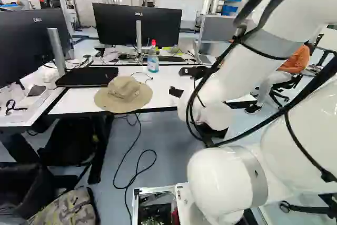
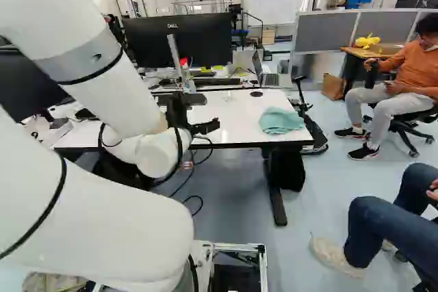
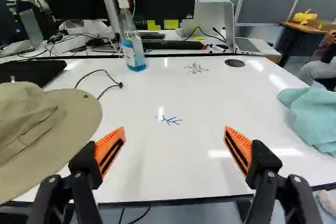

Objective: Clean the table with the green towel

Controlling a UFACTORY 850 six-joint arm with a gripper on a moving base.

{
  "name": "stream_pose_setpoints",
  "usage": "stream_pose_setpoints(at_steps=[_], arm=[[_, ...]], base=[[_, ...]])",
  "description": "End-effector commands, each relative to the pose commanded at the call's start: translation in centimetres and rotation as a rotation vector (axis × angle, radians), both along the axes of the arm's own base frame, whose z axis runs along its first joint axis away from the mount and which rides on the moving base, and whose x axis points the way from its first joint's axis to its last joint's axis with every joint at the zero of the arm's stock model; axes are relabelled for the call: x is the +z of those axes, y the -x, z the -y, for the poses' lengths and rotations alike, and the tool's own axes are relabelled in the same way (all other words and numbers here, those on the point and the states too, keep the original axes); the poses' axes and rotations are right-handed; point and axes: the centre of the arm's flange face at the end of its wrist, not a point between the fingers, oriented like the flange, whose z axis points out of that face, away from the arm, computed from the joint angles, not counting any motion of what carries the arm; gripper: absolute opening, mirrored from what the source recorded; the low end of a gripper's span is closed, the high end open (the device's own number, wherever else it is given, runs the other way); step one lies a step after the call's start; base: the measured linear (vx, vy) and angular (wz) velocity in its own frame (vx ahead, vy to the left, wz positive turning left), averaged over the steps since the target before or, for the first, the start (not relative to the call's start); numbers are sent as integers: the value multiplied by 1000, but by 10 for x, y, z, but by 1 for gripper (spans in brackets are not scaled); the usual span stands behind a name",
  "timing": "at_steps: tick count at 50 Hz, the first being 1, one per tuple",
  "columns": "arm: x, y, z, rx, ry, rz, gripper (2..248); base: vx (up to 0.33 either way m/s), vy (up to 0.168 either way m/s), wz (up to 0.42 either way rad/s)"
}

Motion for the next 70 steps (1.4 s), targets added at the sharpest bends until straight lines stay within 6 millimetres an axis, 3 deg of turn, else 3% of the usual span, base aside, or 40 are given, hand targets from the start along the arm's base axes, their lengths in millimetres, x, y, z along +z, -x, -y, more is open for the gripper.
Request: stream_pose_setpoints(at_steps=[29, 70], arm=[[0, -2, 0, -2, 0, -1, 247], [4, -37, 24, -78, -1, -14, 247]], base=[[0, 0, 0], [0, 0, 0]])
